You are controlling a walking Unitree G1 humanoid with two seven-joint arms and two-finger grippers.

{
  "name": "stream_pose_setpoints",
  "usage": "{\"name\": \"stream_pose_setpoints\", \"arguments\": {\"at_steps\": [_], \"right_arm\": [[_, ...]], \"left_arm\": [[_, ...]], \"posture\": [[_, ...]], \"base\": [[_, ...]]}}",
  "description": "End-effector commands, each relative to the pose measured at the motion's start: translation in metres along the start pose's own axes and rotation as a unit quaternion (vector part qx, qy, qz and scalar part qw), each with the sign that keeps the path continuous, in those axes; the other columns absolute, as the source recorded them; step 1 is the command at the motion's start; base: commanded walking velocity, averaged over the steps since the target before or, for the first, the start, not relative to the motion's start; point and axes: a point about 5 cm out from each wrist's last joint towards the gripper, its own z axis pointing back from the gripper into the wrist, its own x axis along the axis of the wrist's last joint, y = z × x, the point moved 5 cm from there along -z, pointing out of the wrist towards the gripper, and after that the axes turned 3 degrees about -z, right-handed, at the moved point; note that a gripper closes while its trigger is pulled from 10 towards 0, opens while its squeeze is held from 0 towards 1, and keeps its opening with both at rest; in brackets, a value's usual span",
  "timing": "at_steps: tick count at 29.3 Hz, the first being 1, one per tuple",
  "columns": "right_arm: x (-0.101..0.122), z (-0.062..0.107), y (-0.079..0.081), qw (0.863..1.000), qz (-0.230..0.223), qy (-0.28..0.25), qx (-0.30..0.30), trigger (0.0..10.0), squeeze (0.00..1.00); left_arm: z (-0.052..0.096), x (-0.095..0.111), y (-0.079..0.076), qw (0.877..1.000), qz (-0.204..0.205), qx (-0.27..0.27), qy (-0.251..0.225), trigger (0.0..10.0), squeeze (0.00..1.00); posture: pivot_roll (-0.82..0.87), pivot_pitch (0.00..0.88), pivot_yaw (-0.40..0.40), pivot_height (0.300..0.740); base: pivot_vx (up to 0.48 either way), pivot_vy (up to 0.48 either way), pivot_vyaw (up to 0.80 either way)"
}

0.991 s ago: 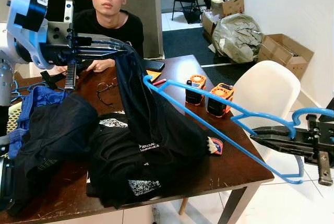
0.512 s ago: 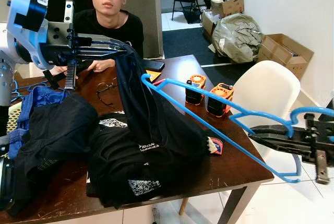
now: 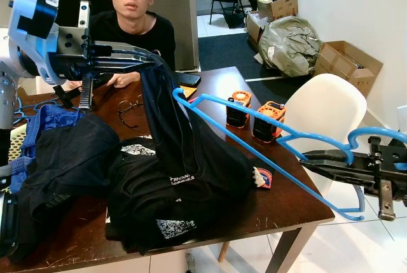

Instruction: Hang hanger

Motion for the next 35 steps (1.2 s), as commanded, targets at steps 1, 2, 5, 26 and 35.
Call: {"name": "stream_pose_setpoints", "arguments": {"at_steps": [1, 2, 5, 26, 35], "right_arm": [[-0.002, -0.005, -0.001, 1.000, 0.009, 0.010, -0.002, 10.0, 0.00], [-0.004, -0.010, -0.005, 1.000, 0.009, 0.014, -0.013, 10.0, 0.00], [-0.006, -0.017, -0.006, 1.000, 0.006, 0.012, -0.017, 10.0, 0.00], [-0.013, -0.055, 0.000, 1.000, -0.011, 0.009, -0.009, 10.0, 0.00], [-0.022, -0.065, -0.045, 0.988, -0.049, 0.018, -0.146, 10.0, 0.00]], "left_arm": [[0.001, 0.004, -0.001, 1.000, -0.005, -0.006, -0.001, 3.4, 0.00], [0.001, 0.004, -0.001, 1.000, -0.005, -0.007, -0.002, 3.4, 0.00], [0.001, 0.004, -0.001, 1.000, -0.004, -0.007, -0.003, 3.4, 0.00], [-0.003, 0.003, -0.004, 1.000, 0.000, -0.015, -0.007, 3.3, 0.00], [-0.001, 0.005, -0.002, 1.000, -0.005, -0.010, -0.006, 3.3, 0.00]], "posture": [[0.02, 0.006, 0.090, 0.740], [0.02, 0.006, 0.091, 0.740], [0.02, 0.006, 0.091, 0.740], [0.03, 0.004, 0.100, 0.740], [0.03, 0.005, 0.098, 0.740]], "base": [[0.000, 0.000, 0.00], [0.000, 0.000, 0.00], [0.000, 0.000, 0.00], [0.000, 0.000, 0.00], [0.000, 0.000, 0.00]]}}
